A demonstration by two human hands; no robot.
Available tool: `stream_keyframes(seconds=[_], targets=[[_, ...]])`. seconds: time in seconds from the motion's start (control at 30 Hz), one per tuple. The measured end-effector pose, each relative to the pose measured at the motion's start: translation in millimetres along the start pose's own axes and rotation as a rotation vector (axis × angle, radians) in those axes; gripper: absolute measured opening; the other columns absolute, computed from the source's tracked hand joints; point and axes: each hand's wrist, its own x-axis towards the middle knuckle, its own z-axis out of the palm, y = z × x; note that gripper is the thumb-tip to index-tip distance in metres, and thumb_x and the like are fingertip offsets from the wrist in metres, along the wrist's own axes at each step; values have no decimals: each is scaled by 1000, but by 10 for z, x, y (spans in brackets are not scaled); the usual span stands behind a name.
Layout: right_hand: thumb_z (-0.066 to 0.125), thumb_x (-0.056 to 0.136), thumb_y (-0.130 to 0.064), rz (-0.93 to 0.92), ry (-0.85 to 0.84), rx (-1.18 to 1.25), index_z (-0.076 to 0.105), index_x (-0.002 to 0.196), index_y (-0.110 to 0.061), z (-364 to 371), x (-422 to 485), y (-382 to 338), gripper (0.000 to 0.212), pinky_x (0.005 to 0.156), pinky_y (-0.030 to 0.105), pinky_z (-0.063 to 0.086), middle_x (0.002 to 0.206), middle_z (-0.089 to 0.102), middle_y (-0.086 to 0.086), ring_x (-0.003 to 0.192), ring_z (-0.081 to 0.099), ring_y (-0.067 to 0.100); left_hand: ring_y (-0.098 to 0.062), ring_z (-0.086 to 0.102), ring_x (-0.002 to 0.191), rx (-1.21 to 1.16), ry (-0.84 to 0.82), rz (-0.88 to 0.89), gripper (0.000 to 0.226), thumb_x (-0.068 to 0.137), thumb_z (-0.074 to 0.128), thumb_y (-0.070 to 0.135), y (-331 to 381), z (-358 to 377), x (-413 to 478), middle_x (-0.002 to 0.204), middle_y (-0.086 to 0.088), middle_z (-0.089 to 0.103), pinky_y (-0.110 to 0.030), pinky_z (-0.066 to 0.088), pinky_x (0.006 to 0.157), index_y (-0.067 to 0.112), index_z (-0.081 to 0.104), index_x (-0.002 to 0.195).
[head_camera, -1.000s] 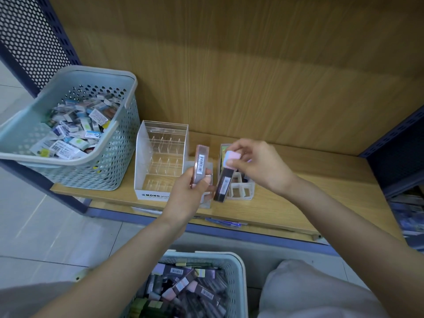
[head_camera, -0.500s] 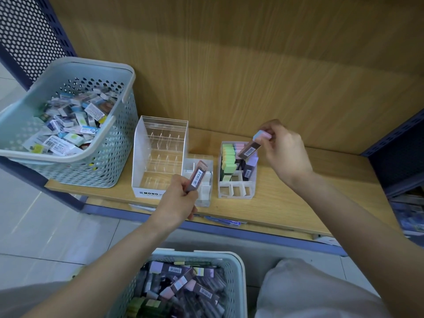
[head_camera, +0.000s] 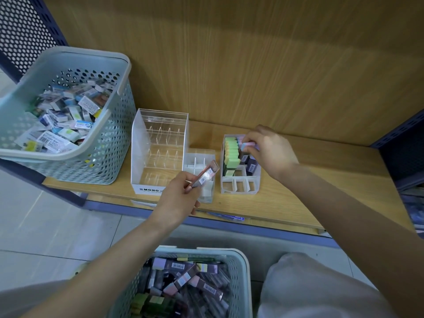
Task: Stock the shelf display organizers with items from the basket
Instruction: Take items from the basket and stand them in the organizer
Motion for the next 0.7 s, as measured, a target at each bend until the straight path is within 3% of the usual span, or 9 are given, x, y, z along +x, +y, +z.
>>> stream_keyframes(seconds=[0.23, 0.37, 0.5, 0.63, 0.7], targets=[[61, 90, -19, -59, 17, 12, 69, 105, -12, 31, 40, -18, 19, 77, 37, 50, 107, 64, 4, 96, 61, 25, -9, 53, 55, 6, -25, 43, 15, 95, 51, 9, 91, -7, -18, 71, -3, 58, -15, 46, 47, 22, 57, 88], [58, 92, -19, -46, -92, -65, 69, 105, -10, 95, 15, 76, 19, 83, 38, 48, 113, 63, 4, 107, 56, 24, -5, 53, 50, 5, -33, 53, 11, 93, 52, 9, 125, -5, -28, 74, -2, 58, -13, 44, 45, 19, 57, 91], [54, 93, -5, -128, -119, -147, 67, 111, -6, 188, 30, 81, 23, 81, 40, 49, 111, 60, 9, 112, 49, 26, 1, 53, 44, -20, -7, 60, 12, 90, 58, 6, 132, -11, -22, 77, -3, 58, -13, 43, 44, 15, 52, 85], [52, 94, -7, -63, -90, -120, 62, 115, -10, 130, 12, 28, 24, 83, 36, 47, 115, 61, 6, 108, 53, 25, -8, 54, 58, 38, 33, 134, 15, 87, 63, 9, 146, -34, -15, 78, 3, 58, -8, 40, 46, 21, 54, 83], [51, 94, -6, -8, -11, 14, 58, 122, -11, 28, -33, -60, 30, 85, 37, 47, 116, 61, 6, 105, 57, 24, -8, 53, 65, 83, 71, 190, 20, 85, 67, 11, 168, -44, -5, 79, 8, 58, -8, 41, 50, 25, 53, 80]])
